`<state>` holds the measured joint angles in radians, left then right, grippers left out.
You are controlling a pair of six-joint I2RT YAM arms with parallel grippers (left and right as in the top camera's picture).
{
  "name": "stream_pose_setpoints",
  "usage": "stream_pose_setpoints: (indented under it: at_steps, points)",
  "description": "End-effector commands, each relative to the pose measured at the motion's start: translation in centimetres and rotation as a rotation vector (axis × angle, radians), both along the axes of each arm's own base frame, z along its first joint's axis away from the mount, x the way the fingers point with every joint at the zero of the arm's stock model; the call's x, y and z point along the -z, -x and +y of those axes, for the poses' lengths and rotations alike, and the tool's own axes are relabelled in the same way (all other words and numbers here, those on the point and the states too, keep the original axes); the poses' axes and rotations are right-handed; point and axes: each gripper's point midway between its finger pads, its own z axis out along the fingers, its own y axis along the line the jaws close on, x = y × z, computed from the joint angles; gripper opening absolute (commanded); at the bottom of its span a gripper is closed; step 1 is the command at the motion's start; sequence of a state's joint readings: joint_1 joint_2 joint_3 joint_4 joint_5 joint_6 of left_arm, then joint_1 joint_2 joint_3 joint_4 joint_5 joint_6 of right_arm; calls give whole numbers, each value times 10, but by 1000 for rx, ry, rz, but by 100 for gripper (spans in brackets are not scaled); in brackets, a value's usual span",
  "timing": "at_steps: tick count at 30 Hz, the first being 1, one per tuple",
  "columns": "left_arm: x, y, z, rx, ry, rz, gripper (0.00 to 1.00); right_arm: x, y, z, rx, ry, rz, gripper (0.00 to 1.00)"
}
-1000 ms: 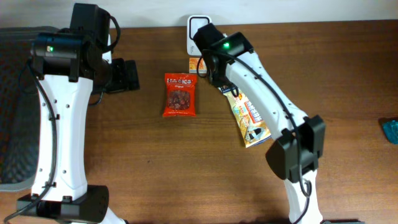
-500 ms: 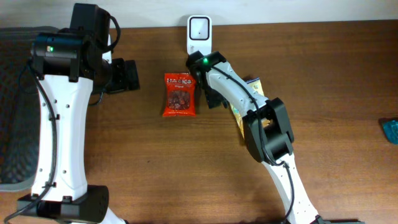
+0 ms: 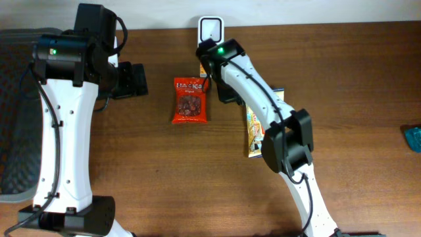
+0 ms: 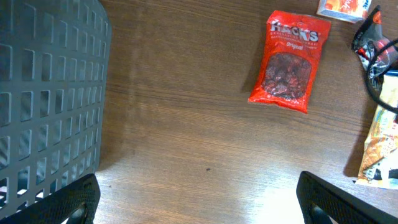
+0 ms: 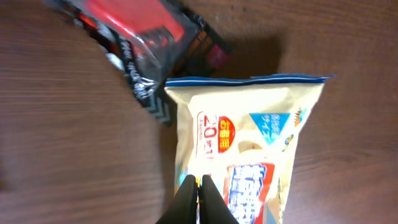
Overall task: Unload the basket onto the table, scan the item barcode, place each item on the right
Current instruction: 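Grasp the white wet-wipes pack near the scanner with right gripper, then hold the wet-wipes pack up to the scanner window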
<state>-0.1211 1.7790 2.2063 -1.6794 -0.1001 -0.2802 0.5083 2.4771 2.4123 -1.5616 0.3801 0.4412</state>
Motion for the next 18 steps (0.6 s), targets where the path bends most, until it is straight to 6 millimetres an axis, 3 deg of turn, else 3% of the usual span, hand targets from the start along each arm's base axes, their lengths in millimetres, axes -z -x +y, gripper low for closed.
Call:
stream_pose_setpoints:
  at_steps: [1,4,6,8,10,14,18]
  points:
    - [-2,1,1,-10,12,-5,99,-35,-4,-6,18,-81,-45,13]
    - [-2,1,1,-9,12,-5,99,-16,-36,-1,39,-139,-128,76]
    - [-2,1,1,-9,12,-5,99,-7,-54,16,7,-212,-178,99]
    - [-2,1,1,-9,12,-5,99,7,-59,35,-142,-277,-146,99]
    - [-2,1,1,-9,12,-5,99,29,-58,40,-292,-269,-102,98]
    - [-2,1,1,-9,12,-5,99,63,-62,27,-463,-205,-64,89]
    - [-2,1,1,-9,12,-5,99,62,-80,10,-424,-225,-116,84]
